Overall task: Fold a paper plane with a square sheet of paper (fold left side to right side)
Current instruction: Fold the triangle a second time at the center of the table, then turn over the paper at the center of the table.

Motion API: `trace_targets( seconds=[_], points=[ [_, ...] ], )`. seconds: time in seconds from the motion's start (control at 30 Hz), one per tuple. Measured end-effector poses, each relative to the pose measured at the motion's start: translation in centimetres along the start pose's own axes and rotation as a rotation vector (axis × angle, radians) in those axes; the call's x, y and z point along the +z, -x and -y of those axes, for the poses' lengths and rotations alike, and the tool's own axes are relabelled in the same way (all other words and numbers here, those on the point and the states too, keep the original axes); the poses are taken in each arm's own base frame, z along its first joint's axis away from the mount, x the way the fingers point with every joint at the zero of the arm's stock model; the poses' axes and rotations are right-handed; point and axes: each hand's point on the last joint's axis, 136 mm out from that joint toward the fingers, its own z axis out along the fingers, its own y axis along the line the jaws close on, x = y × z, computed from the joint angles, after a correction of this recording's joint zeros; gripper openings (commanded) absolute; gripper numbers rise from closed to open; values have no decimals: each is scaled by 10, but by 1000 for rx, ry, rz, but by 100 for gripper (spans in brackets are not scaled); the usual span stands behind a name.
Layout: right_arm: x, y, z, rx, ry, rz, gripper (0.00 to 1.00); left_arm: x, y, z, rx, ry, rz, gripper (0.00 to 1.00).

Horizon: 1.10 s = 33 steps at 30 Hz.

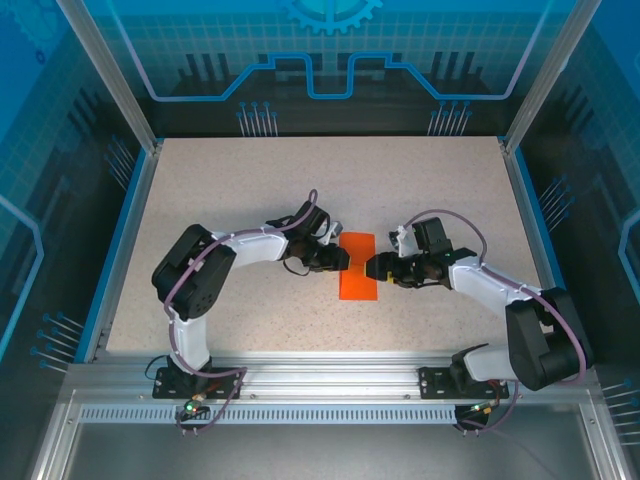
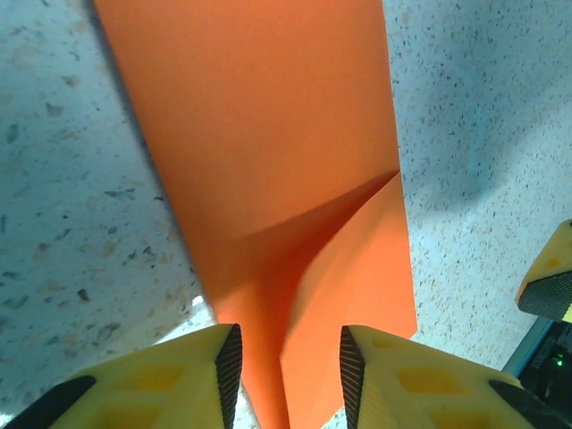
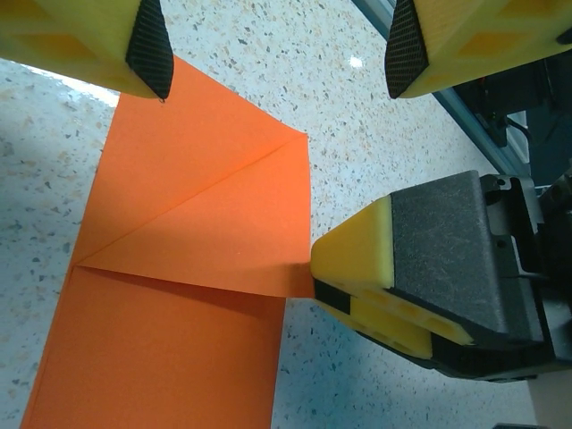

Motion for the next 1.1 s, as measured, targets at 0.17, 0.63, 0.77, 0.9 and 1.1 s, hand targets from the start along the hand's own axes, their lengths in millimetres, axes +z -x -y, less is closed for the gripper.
trace_targets(
  seconds=[0.17, 0.63, 0.77, 0.9, 1.1],
  points=[
    [0, 1, 1, 0, -7, 3, 67, 0, 0, 1, 1, -5, -1, 38],
    [1, -2, 0, -1, -6, -7, 73, 15, 0, -6, -5, -3, -32, 9],
    [2, -2, -1, 1, -1, -8, 74, 11, 1, -4, 17, -13, -3, 5],
    [8, -1, -1, 34, 15, -20, 74, -3, -3, 1, 33, -18, 27, 7],
    [21, 1, -4, 64, 44, -30, 72, -15, 7, 13, 63, -40, 77, 9]
  ],
)
